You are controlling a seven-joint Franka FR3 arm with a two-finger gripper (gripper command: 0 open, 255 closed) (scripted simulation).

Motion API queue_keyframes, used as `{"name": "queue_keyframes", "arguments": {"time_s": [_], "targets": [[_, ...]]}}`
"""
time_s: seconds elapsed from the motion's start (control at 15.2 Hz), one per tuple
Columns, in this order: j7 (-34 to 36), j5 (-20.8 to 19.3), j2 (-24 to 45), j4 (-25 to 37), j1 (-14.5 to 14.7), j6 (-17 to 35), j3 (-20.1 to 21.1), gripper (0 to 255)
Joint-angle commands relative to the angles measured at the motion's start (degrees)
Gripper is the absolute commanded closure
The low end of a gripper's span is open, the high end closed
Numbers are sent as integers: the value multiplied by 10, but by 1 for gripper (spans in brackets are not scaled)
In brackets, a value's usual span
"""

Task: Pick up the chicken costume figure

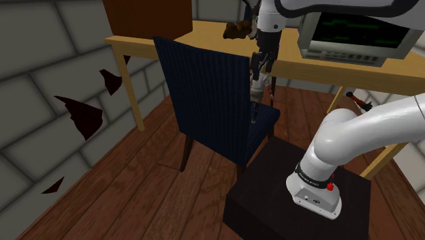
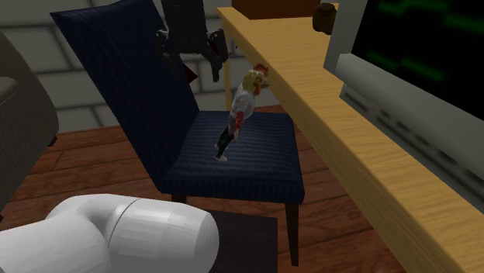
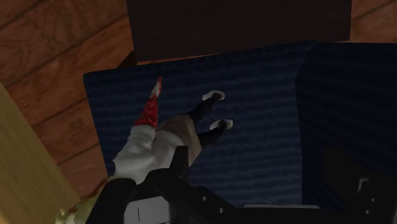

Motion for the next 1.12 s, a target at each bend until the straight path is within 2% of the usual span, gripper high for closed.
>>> {"name": "queue_keyframes", "arguments": {"time_s": [0.0,0.53,1.06], "targets": [[0,0,0,0,0,0,0,0],[-44,-50,-162,-188,-62,253,-111,0],[-45,-59,-173,-250,-68,305,-119,0]]}}
